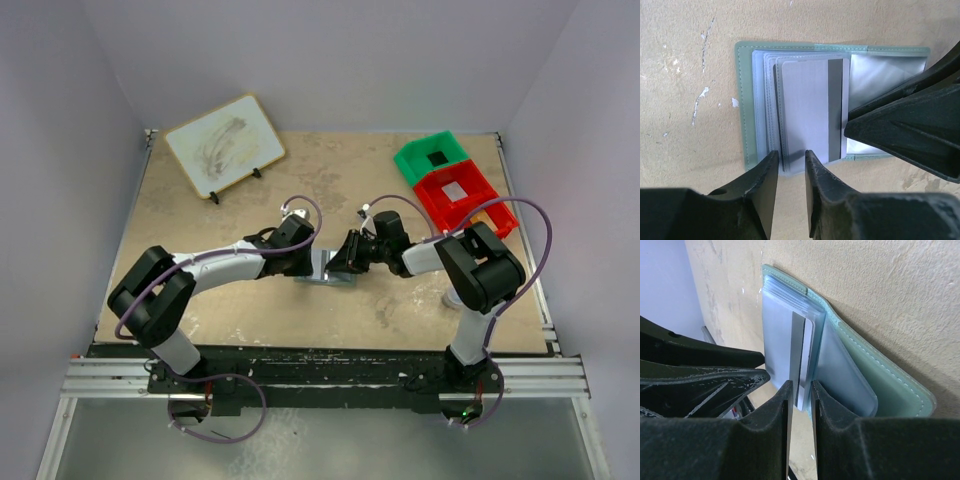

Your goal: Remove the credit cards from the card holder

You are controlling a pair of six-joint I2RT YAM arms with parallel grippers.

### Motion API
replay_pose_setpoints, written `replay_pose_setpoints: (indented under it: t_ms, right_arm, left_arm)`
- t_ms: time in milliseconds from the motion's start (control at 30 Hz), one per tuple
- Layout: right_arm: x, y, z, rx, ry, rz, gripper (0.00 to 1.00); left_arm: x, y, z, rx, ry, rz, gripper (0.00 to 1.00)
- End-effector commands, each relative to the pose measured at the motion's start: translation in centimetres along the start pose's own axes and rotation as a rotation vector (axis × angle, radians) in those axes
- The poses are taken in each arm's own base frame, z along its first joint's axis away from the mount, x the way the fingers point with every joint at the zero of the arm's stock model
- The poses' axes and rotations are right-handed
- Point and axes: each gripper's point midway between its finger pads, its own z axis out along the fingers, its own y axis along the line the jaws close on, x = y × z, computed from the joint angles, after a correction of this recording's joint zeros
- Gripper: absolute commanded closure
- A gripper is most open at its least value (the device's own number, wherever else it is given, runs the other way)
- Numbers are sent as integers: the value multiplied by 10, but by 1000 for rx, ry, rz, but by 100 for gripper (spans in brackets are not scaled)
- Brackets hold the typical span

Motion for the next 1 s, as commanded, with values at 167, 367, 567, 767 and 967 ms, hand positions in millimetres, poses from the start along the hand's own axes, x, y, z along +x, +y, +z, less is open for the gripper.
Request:
replay_pose_setpoints:
  t_ms: [167,367,567,767,967]
  right_arm:
    - [-6,10,2,-48,-20,-6,76]
    - [-5,1,4,-3,-19,15,77]
    - [-1,6,6,-64,-1,-2,82]
    - [-2,11,3,-79,-20,-10,95]
    - [-9,3,-7,-7,-48,-19,100]
  left_arm:
    - [0,-8,4,39,13,23,79]
    - [9,-7,7,39,40,31,83]
    - [13,-4,10,29,50,36,92]
    - [15,-12,14,66,66,18,97]
    - [14,-3,15,10,63,24,100]
